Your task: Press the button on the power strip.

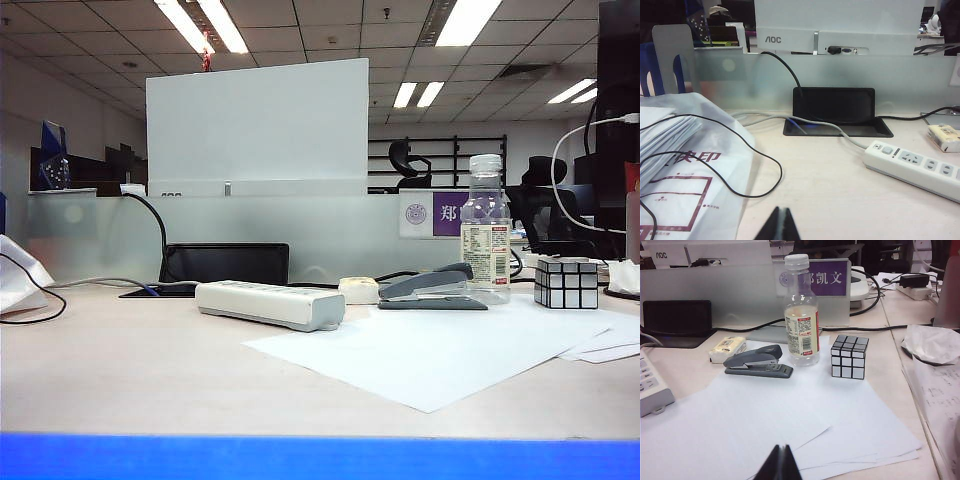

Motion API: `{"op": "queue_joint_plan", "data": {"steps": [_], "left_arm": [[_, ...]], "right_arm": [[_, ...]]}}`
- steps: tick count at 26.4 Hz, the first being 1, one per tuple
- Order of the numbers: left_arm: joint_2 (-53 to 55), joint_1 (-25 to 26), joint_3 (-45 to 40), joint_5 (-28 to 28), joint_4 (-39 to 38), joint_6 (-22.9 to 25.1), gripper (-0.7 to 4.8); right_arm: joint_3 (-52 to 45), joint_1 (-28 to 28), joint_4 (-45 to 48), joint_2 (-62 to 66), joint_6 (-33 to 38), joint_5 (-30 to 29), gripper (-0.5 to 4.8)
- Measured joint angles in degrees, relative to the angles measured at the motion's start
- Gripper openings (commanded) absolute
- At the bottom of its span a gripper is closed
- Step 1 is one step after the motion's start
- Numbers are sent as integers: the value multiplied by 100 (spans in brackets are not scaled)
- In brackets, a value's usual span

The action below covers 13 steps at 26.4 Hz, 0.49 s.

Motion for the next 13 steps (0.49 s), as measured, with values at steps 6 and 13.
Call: {"op": "queue_joint_plan", "data": {"steps": [6, 13], "left_arm": [[0, 79, 0, 20, -2, 0, -5], [0, 802, 0, 179, 0, 0, -5]], "right_arm": [[0, -7, 0, 0, 0, 0, 0], [0, -166, 0, 0, 0, 4, 0]]}}
